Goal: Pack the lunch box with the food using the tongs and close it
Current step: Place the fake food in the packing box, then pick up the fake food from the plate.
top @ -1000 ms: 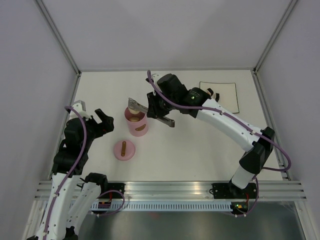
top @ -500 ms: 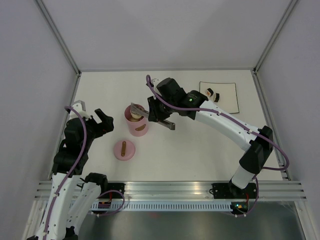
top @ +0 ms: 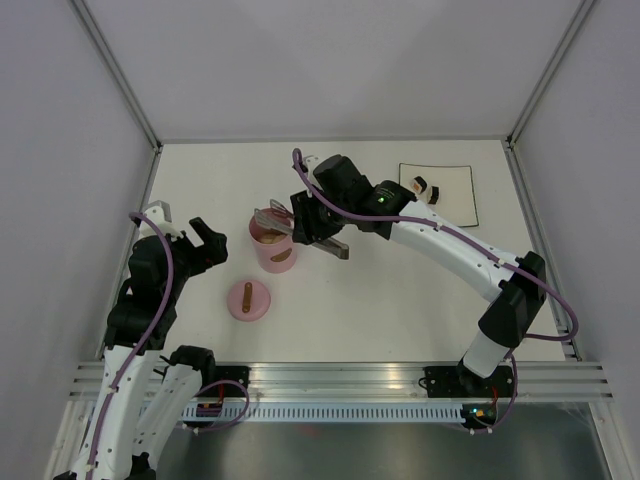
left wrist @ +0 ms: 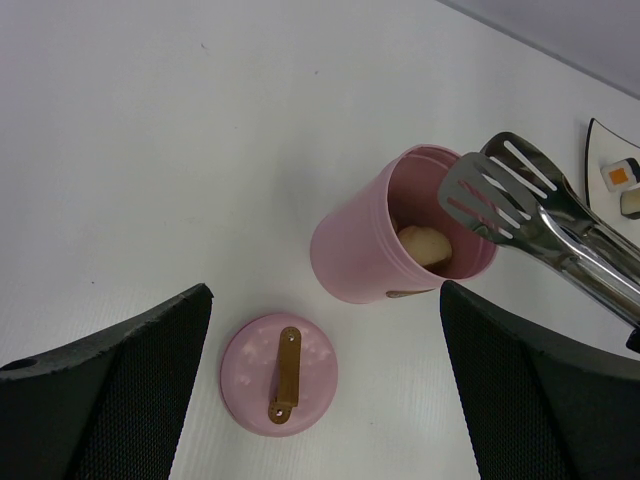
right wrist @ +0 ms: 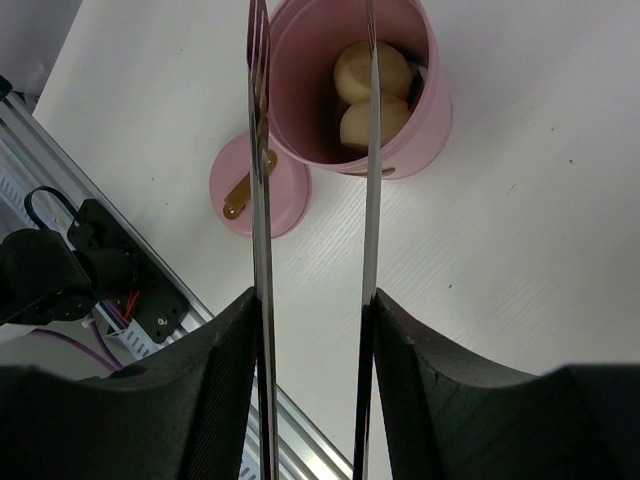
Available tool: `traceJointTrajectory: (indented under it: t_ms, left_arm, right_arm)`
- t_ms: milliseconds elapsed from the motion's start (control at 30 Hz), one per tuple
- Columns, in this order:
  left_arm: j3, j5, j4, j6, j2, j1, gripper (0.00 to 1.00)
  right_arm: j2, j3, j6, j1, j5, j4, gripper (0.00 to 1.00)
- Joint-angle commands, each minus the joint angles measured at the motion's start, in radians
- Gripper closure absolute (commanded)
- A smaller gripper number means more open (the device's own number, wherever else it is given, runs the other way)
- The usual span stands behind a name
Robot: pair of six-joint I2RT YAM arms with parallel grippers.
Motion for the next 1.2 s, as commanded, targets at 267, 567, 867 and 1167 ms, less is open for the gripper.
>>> traceJointTrajectory:
  t_ms: [267, 567, 867, 1167]
  left_arm:
    - [0.000, 0.000, 0.030, 0.028, 0.004, -0.006, 0.00]
    - [0.000, 0.003, 0.031, 0.028, 0.005, -0.004, 0.00]
    - [0.002, 0.011, 0.033, 0.030, 0.011, -0.006, 0.00]
    - [0.000, 0.006, 0.033, 0.030, 0.011, -0.004, 0.00]
  right_arm:
    - [-0.078, 0.016, 0.044, -0.123, 0.021, 0.097, 0.47]
    - [-0.269, -0.237, 0.051, -0.393, 0.263, 0.163, 0.48]
    - [-0.346, -0.464, 0.051, -0.670, 0.238, 0.232, 0.44]
    - [-0.265, -0.501, 0.013, -0.819, 0.169, 0.227, 0.44]
